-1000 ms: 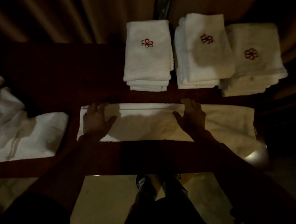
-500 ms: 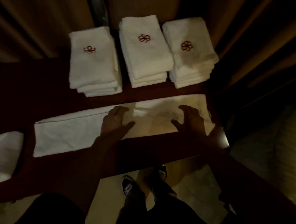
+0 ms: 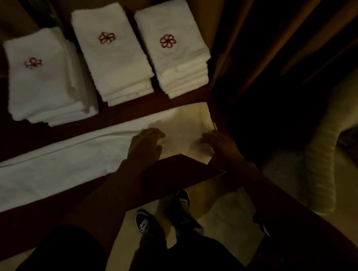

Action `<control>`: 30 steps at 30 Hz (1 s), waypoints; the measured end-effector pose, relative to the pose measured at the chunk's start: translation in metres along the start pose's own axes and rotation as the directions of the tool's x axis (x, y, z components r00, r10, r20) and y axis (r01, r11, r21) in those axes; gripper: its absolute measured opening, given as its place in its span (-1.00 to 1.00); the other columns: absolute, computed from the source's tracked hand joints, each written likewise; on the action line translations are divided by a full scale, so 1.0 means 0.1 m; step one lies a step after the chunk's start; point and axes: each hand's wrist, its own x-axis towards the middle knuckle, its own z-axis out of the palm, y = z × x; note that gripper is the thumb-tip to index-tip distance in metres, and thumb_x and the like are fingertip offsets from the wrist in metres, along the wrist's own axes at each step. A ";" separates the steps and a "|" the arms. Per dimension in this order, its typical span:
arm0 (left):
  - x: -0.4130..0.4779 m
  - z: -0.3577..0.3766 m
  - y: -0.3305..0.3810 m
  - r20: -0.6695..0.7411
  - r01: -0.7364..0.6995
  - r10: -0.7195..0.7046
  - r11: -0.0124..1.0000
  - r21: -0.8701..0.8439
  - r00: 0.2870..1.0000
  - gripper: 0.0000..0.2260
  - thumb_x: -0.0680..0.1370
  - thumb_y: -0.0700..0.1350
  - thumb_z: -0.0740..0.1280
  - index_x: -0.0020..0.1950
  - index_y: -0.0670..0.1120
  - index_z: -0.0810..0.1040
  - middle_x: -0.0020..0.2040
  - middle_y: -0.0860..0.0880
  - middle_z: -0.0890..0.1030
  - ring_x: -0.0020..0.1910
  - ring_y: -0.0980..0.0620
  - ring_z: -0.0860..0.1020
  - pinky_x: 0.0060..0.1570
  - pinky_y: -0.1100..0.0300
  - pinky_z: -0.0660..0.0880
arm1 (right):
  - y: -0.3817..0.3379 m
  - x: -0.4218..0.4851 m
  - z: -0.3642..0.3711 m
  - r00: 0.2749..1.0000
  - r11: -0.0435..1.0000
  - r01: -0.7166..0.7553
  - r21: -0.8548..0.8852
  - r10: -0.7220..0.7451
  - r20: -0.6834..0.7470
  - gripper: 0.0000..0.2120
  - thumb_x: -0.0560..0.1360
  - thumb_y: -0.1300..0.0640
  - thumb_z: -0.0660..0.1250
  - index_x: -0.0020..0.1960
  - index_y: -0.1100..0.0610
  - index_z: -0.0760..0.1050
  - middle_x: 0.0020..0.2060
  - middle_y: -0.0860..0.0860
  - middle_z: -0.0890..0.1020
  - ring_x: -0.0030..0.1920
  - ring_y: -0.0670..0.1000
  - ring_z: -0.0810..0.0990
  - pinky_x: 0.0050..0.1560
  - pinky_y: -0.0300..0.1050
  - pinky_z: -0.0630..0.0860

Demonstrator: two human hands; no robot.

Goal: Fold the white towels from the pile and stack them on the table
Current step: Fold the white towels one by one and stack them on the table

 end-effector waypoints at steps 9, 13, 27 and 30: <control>0.05 0.11 -0.10 -0.052 -0.069 0.078 0.987 0.143 0.996 -0.83 0.59 -0.08 0.34 0.03 -0.12 0.68 0.19 -0.10 0.64 0.14 -0.10 0.60 0.12 -0.03 0.55 | 0.24 0.05 0.09 0.999 0.999 -0.009 -0.043 0.012 0.049 -0.49 0.39 0.13 0.45 0.33 0.09 0.54 0.35 0.10 0.55 0.33 0.29 0.50 0.16 0.36 0.52; 0.11 0.10 -0.04 -0.155 -0.016 0.026 0.998 0.067 0.988 -0.86 0.63 -0.11 0.28 0.05 -0.13 0.59 0.02 -0.10 0.64 -0.04 -0.10 0.60 -0.05 0.01 0.56 | 0.21 0.14 0.01 0.976 0.950 -0.143 0.278 0.183 -0.122 -0.64 0.46 0.08 0.33 0.16 0.26 0.63 0.17 0.22 0.62 0.21 0.30 0.58 0.18 0.23 0.55; 0.62 0.05 -0.13 -0.291 0.127 -0.105 0.990 0.058 0.951 -0.84 0.61 -0.05 0.27 0.04 -0.10 0.58 -0.02 -0.11 0.61 -0.04 -0.16 0.58 -0.12 -0.06 0.55 | 0.21 0.78 -0.16 0.857 0.843 -0.470 0.261 0.507 -0.093 -0.76 0.61 0.03 0.33 0.00 0.23 0.57 -0.18 0.04 0.54 -0.12 0.10 0.55 -0.15 -0.16 0.31; 0.66 0.10 -0.15 -0.303 0.140 -0.103 0.985 0.105 0.947 -0.85 0.59 -0.08 0.28 0.00 -0.11 0.60 -0.03 -0.14 0.60 -0.02 -0.21 0.57 -0.13 -0.10 0.55 | 0.25 0.84 -0.08 0.846 0.847 -0.506 0.165 0.524 -0.096 -0.78 0.56 0.00 0.37 -0.04 0.17 0.57 -0.02 0.13 0.59 0.07 0.23 0.56 -0.08 -0.05 0.45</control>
